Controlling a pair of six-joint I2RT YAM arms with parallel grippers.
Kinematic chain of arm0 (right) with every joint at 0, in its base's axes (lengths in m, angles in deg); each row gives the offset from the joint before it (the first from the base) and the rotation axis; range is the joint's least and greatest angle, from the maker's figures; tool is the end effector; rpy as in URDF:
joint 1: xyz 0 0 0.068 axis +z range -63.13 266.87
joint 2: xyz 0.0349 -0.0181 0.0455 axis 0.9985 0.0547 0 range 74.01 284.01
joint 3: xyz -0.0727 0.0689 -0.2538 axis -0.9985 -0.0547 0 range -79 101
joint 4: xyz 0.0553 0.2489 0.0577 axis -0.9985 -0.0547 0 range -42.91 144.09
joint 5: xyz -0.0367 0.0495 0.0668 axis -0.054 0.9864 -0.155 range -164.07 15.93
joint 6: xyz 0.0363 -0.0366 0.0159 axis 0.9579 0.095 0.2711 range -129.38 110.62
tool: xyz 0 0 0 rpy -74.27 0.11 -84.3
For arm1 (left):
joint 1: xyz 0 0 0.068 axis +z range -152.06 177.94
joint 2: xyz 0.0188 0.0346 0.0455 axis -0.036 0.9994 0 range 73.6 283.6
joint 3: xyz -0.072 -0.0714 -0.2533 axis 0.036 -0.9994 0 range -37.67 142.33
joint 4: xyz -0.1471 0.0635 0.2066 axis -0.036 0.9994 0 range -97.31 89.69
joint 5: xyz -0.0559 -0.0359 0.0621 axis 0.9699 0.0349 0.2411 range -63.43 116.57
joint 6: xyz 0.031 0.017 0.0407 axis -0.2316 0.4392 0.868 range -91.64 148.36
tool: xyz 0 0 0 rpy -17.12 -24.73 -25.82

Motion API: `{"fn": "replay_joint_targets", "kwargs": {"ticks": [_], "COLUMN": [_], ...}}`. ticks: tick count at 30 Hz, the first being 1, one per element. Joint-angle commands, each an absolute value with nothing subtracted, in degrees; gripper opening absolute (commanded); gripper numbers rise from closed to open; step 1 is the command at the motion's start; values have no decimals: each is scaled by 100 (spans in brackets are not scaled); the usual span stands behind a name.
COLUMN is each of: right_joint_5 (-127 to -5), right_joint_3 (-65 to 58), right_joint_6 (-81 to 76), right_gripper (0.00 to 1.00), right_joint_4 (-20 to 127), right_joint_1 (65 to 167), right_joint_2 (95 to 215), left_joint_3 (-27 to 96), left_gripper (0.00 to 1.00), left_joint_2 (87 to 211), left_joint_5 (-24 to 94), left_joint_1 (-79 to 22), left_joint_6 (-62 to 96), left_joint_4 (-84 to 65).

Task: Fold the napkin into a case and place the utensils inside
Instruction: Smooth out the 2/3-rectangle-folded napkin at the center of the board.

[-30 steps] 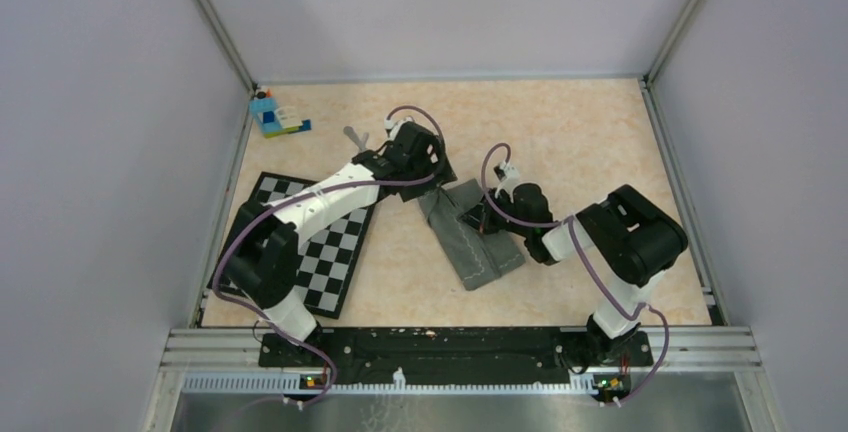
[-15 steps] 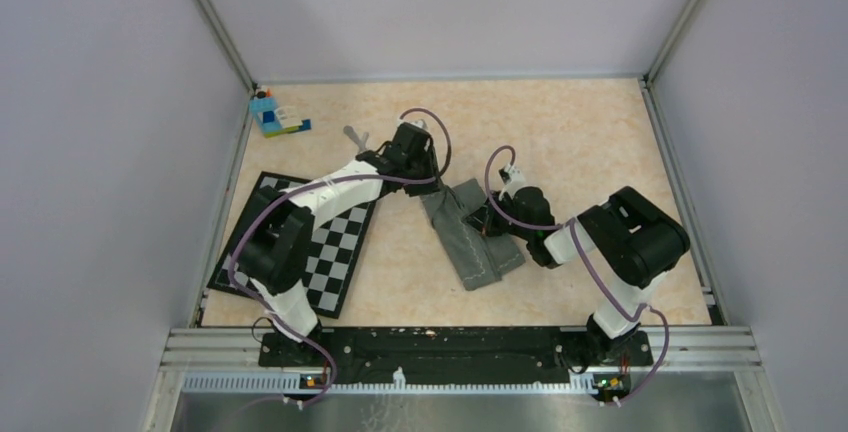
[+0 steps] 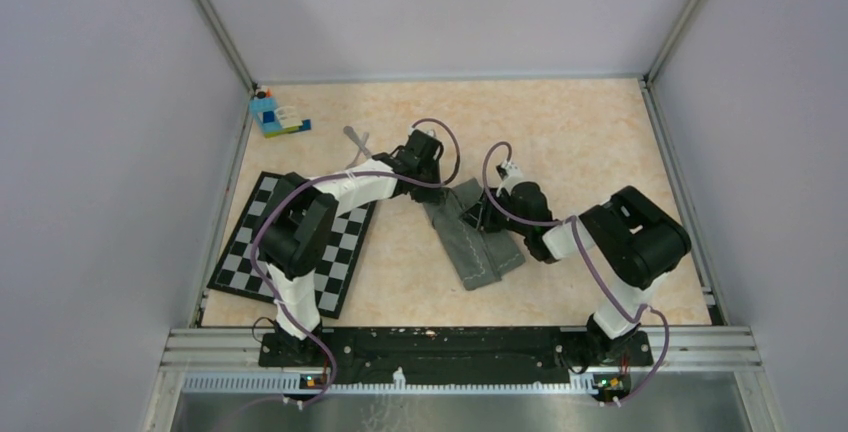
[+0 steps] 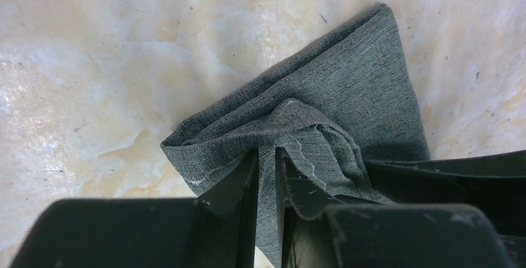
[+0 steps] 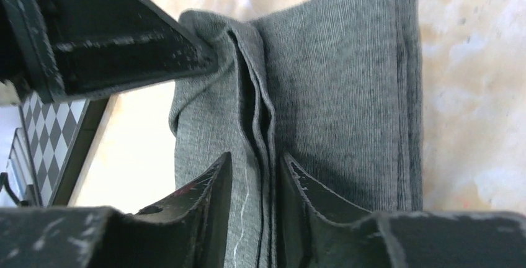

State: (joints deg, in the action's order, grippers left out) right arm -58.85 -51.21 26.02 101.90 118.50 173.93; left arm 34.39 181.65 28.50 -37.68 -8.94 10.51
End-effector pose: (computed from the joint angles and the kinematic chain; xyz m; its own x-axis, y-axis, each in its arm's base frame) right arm 0.2475 0.1634 0.1142 -0.6970 0.2271 -0.6801 -0.3754 0.6925 0.6160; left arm 0.3245 -0.2340 0.1806 -0.8844 -0.1113 -0.4532 0.0784 0.9219 -0.3795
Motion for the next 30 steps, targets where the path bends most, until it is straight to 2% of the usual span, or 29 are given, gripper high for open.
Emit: {"fn": "replay_joint_targets", "kwargs": {"ticks": [1,6,10,14,18,19,25,30], "right_joint_5": [-6059,-6111,-5929,-5691,-5730,-5764,-5721,-5567], "right_joint_3": [-4651,-4034,-3638,-3608,-3598,-3594,-3600,-3635], "right_joint_6": [2191,1978,1888,1938,1949,1970,2108,2197], "right_gripper": [39,42,40,35,26,20,0,0], "right_joint_4": [9849,9484,9401,9645,9669,9660,9731,9896], "right_joint_1": [11816,11789,11780,11787,11780,11783,11709,11658], "right_joint_2": [17188,17500,17836,18079,18155,18161,18234,18307], "left_joint_3": [3204,3124,3081,3171,3216,3230,3645,4035], "left_gripper": [20,19,20,26,33,35,35,35], "left_joint_2": [18101,18029,17898,17814,17706,17710,17962,18269], "left_joint_5": [2855,2907,2948,2960,2811,2760,2177,1975], "left_joint_1": [-3756,-3753,-3756,-3752,-3761,-3774,-3959,-4062], "left_joint_6": [-832,-828,-774,-715,-595,-518,-344,-287], "left_joint_4": [647,562,510,622,717,743,1217,1382]}}
